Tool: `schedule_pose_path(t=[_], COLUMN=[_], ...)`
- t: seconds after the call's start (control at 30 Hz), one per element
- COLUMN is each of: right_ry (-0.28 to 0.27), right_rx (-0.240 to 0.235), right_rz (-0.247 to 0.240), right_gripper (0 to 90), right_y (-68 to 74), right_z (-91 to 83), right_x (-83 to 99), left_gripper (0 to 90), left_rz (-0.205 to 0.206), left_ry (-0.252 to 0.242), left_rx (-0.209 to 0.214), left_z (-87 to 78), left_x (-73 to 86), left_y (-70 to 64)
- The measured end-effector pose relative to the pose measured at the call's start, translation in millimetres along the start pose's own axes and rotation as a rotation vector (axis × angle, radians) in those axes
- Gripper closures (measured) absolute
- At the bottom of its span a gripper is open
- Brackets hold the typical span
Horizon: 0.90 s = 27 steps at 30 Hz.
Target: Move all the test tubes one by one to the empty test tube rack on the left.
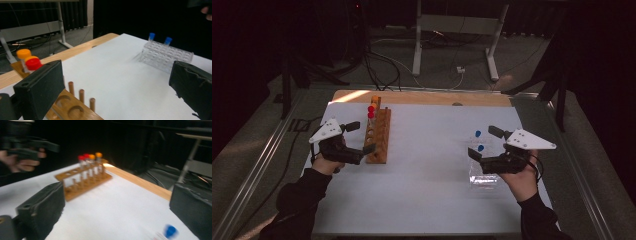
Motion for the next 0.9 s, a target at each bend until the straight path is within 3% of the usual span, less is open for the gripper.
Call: schedule_pose_path(t=[0.1, 0.13, 0.27, 0.4, 0.67, 0.9], right_ry=[0.026, 0.034, 0.089, 0.144, 0.257, 0.308], right_rx=[0.048, 0.049, 0.069, 0.082, 0.103, 0.1], right_rz=[0.028, 0.035, 0.038, 0.075, 0.121, 0.117], right_gripper=[11.6, 18.8, 26.5, 35.8, 53.4, 63.6], right_y=[-18.5, -23.1, -36.8, -48.7, -60.4, -59.8], right_z=[-2.2, -2.7, -1.5, 0.7, 10.0, 20.6], right_x=[11.9, 16.7, 39.5, 63.1, 97.1, 104.1], left_gripper=[0.7, 0.7, 0.7, 0.7, 0.7, 0.7], left_rz=[0.01, 0.014, 0.015, 0.012, 0.01, 0.014], left_ry=[0.005, 0.007, 0.006, 0.002, 0.011, 0.012], left_rx=[0.019, 0.021, 0.035, 0.037, 0.038, 0.04], left_z=[-0.1, -0.2, -0.2, -0.3, 0.0, -0.5], left_x=[4.1, 5.4, 9.7, 12.0, 16.2, 16.3], left_y=[-11.1, -14.0, -21.9, -23.5, -25.0, -24.9])
Point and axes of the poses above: each handheld gripper's, and its own axes: z roughly forward along the jaws, x roughly out of its underside, y roughly to its left, the point moved 9 cm from there along z, roughly forward along the jaws, and after that the axes turned 5 degrees about z, right-handed, at the moved point
